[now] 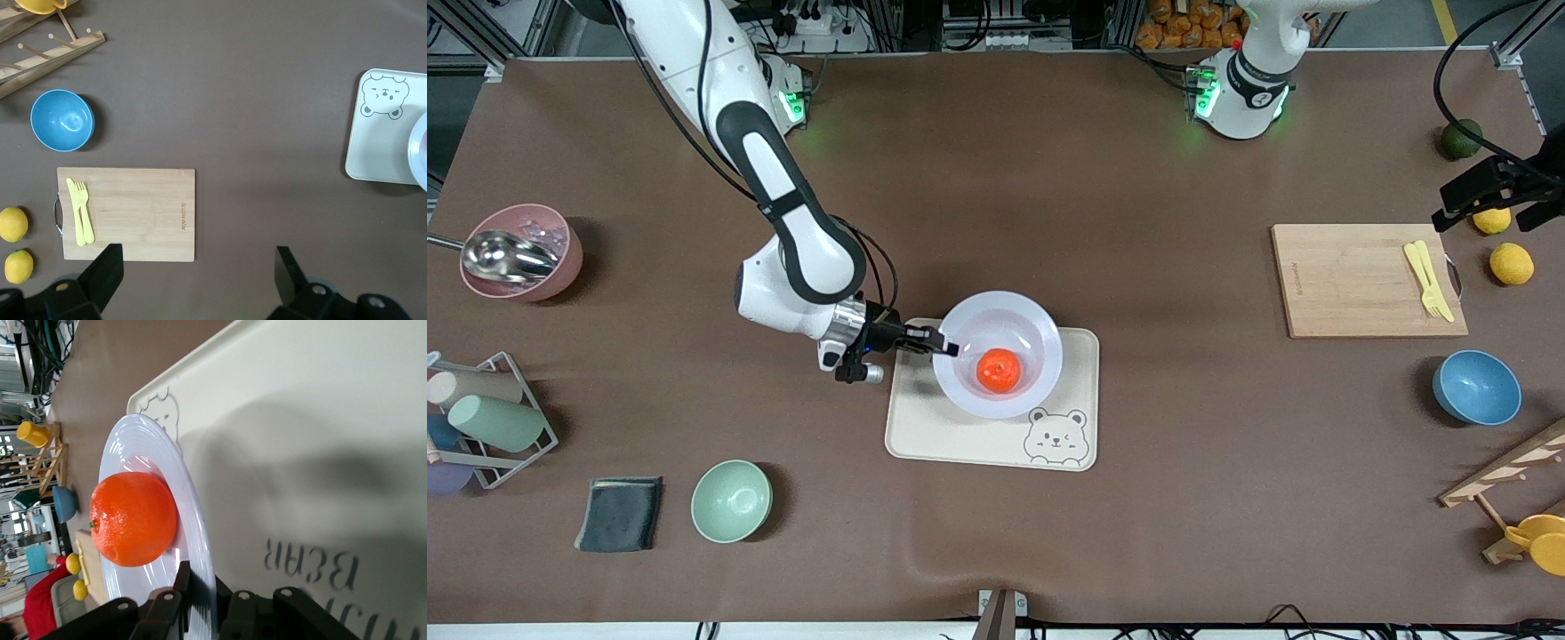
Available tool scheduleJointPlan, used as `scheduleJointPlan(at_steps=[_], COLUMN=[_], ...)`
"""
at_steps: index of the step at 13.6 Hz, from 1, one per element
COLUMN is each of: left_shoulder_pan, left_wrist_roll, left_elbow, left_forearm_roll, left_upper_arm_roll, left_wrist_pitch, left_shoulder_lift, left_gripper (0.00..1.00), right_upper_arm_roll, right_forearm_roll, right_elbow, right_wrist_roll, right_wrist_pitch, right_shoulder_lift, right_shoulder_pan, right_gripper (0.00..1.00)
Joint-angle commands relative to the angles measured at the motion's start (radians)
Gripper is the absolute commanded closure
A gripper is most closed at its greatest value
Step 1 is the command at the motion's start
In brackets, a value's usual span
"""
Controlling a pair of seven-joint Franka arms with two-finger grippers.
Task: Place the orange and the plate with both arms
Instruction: 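Slide the white plate onto the bear tray with the right gripper, then open the right gripper to release the plate rim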
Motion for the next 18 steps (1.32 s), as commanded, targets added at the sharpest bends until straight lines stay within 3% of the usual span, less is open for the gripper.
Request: scheduleJointPlan(at_steps=[1, 10, 11, 12, 13, 14, 16, 18], left_shoulder_pan=[-0.003, -0.005, -0.006, -0.006, -0.005, -0.003, -0.006, -0.006], left_wrist_roll=[0.026, 0.026, 0.026, 0.024, 0.024, 0.024, 0.019, 0.018], left_elbow=[-0.011, -0.017, -0.022, -0.023, -0.02, -0.025, -0.026, -0.04], left_forearm_roll=[-0.008, -0.005, -0.005, -0.005, -0.003, -0.004, -0.003, -0.003], left_upper_arm_roll=[0.009, 0.009, 0.007, 0.007, 0.006, 0.004, 0.003, 0.001], left_wrist_pitch=[-0.006, -0.009, -0.009, -0.009, -0.009, -0.011, -0.014, -0.014], left_shoulder_lift=[-0.01, -0.009, -0.009, -0.013, -0.009, -0.01, -0.018, -0.021], left_gripper=[0.0, 0.0, 0.0, 0.0, 0.0, 0.0, 0.0, 0.0], right_upper_arm_roll=[0.005, 0.005, 0.005, 0.007, 0.007, 0.007, 0.005, 0.005], right_forearm_roll=[-0.029, -0.032, -0.032, -0.032, -0.034, -0.034, -0.035, -0.067], right_elbow=[0.084, 0.115, 0.115, 0.115, 0.115, 0.115, 0.114, 0.111], right_wrist_roll=[0.033, 0.031, 0.031, 0.031, 0.031, 0.031, 0.033, 0.034], right_wrist_pitch=[0.043, 0.063, 0.063, 0.063, 0.063, 0.061, 0.061, 0.06], right_shoulder_lift=[0.061, 0.136, 0.137, 0.137, 0.137, 0.137, 0.137, 0.137], right_shoulder_pan=[-0.002, 0.01, 0.012, 0.012, 0.012, 0.012, 0.012, 0.002], right_gripper=[1.0, 1.0, 0.91, 0.6, 0.59, 0.48, 0.38, 0.42])
